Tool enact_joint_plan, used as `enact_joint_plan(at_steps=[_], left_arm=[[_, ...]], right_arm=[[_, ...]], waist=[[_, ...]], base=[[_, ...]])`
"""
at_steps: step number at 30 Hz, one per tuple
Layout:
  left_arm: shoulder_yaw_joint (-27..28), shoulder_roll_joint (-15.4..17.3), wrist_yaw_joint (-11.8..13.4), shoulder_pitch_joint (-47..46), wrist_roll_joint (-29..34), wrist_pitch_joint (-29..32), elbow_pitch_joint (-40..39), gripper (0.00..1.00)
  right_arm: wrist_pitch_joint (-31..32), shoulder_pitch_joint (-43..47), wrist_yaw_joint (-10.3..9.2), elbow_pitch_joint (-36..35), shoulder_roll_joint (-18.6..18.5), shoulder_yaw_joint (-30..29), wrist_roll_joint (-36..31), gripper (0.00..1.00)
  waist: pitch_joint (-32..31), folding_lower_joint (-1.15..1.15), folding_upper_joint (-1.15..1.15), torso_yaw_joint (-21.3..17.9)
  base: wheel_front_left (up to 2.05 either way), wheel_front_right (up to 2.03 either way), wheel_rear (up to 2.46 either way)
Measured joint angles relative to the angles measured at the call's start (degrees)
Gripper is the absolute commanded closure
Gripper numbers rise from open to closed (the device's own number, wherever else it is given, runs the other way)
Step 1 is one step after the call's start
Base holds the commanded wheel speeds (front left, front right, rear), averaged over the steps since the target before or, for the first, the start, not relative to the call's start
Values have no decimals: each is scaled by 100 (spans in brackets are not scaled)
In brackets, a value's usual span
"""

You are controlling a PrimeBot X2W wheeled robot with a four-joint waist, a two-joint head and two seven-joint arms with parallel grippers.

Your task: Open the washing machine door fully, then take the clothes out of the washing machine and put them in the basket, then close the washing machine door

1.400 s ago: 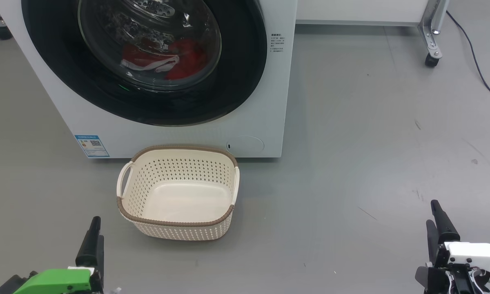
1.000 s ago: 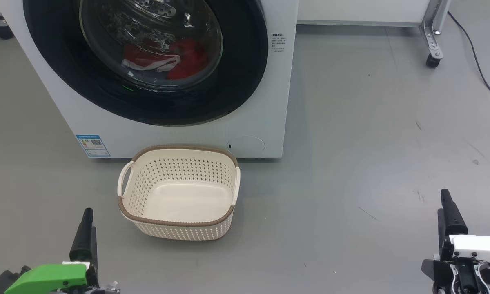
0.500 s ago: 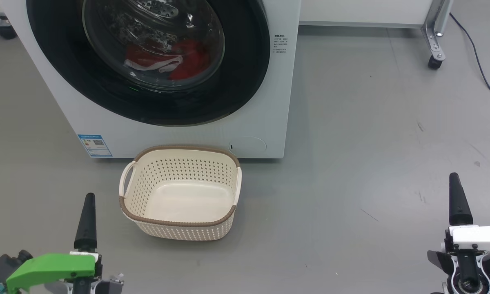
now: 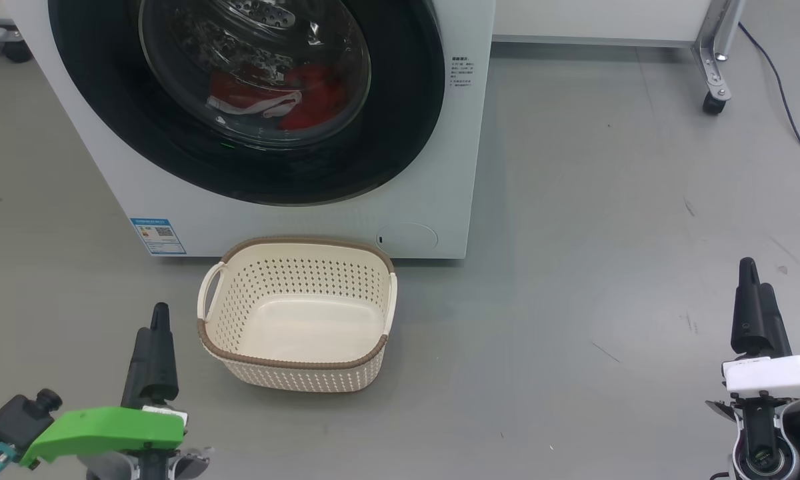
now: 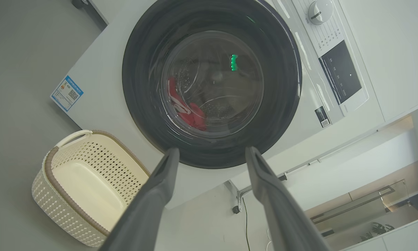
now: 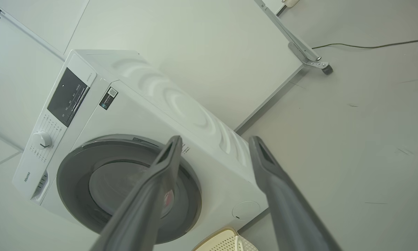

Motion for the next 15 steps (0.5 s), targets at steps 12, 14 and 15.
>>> enact_joint_plan(at_steps=[12, 14, 15], left_arm=[[-236, 25, 64, 1, 1920, -211, -29, 0], [-308, 31, 88, 1, 2199, -261, -36, 0], [-346, 32, 131, 1, 2330, -279, -42, 0]], right_arm=[[-233, 44, 0, -156, -74, 259, -1256, 0], [-265, 77, -1, -159, -92, 315, -1457, 0], [-293, 101, -3, -159, -100, 345, -1559, 0]], waist=[[12, 0, 0, 46], [14, 0, 0, 51], [14, 0, 0, 54]], base=[[0, 0, 0], [0, 0, 0], [0, 0, 0]])
